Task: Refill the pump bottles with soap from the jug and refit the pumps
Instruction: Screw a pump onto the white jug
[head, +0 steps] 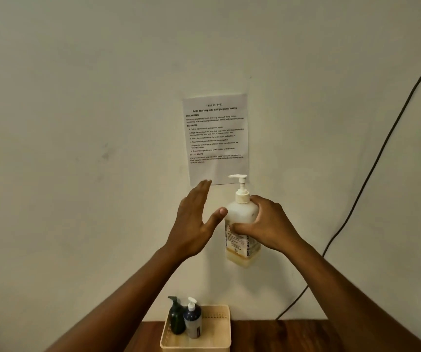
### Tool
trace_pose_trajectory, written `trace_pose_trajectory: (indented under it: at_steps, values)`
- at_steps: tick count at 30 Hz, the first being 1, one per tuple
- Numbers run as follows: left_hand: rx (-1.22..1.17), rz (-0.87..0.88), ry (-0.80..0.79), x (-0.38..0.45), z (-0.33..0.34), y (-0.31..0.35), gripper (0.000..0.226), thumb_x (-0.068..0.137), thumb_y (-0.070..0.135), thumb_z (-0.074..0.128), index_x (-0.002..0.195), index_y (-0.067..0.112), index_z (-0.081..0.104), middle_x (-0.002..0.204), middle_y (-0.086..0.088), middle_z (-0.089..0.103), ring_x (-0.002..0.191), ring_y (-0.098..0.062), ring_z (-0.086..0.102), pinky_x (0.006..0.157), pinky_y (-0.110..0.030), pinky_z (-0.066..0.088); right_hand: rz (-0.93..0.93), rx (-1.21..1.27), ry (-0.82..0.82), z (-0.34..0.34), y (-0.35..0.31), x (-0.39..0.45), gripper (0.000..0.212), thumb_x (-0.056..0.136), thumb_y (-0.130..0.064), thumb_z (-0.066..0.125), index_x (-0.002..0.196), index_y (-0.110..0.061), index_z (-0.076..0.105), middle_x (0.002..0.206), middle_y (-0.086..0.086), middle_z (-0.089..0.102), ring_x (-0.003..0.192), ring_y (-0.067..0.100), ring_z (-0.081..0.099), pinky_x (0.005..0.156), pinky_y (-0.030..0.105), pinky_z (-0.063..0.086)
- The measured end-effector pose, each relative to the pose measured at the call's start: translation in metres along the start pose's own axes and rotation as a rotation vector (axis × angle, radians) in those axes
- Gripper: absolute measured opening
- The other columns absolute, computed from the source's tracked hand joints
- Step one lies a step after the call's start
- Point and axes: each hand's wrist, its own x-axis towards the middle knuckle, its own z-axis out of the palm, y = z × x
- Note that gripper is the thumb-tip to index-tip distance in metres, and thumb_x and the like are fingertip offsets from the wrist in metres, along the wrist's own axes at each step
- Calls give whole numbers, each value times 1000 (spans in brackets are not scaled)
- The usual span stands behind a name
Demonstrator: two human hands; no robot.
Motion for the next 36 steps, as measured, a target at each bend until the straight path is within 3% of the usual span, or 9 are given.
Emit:
trace_pose_trajectory:
  at_steps: [4, 9, 15, 23, 28, 36]
  values:
    - [119, 31, -39, -3, 26, -21, 87, 93, 77, 28, 165, 34, 2, 173, 13, -3, 158, -4, -9, 129, -54, 0, 51, 13, -9, 17, 37, 1, 68, 61, -55, 86, 120, -35, 60, 100, -15, 67, 86, 4, 65, 69, 24, 55]
    - [223, 46, -66, -9, 70, -51, 91, 94, 77, 27, 164, 31, -7, 172, 8, -16, 158, -10, -18, 126, -60, -6, 85, 39, -35, 45, 89, 3, 70, 60, -52, 89, 122, -36, 59, 104, -15, 65, 92, 5, 63, 72, 24, 51]
    - [272, -13, -140, -21, 123, -95, 91, 94, 76, 27, 165, 29, -7, 172, 6, -16, 158, -13, -18, 124, -64, -4, 121, -17, -99, 80, 159, 13, 76, 61, -47, 91, 128, -32, 59, 107, -7, 54, 94, 12, 57, 75, 25, 42]
    - [323, -35, -237, -34, 185, -144, 91, 96, 75, 29, 165, 27, -7, 173, 3, -17, 159, -16, -18, 125, -63, -4, 176, -54, -220, 121, 243, 21, 79, 58, -37, 95, 129, -30, 62, 110, -2, 62, 99, 18, 61, 81, 31, 48]
    - [352, -42, -278, -53, 224, -170, 92, 96, 73, 33, 165, 26, -6, 173, -1, -16, 159, -19, -17, 126, -61, -4, 213, -57, -247, 153, 289, 10, 82, 56, -29, 97, 131, -24, 64, 117, 3, 69, 104, 24, 65, 90, 44, 53]
    - [372, -59, -358, -95, 271, -201, 91, 98, 69, 38, 165, 25, -4, 173, -3, -14, 159, -22, -15, 125, -63, -2, 261, -67, -251, 206, 357, -15, 78, 59, -16, 96, 130, -19, 66, 124, 4, 54, 107, 23, 59, 92, 37, 50]
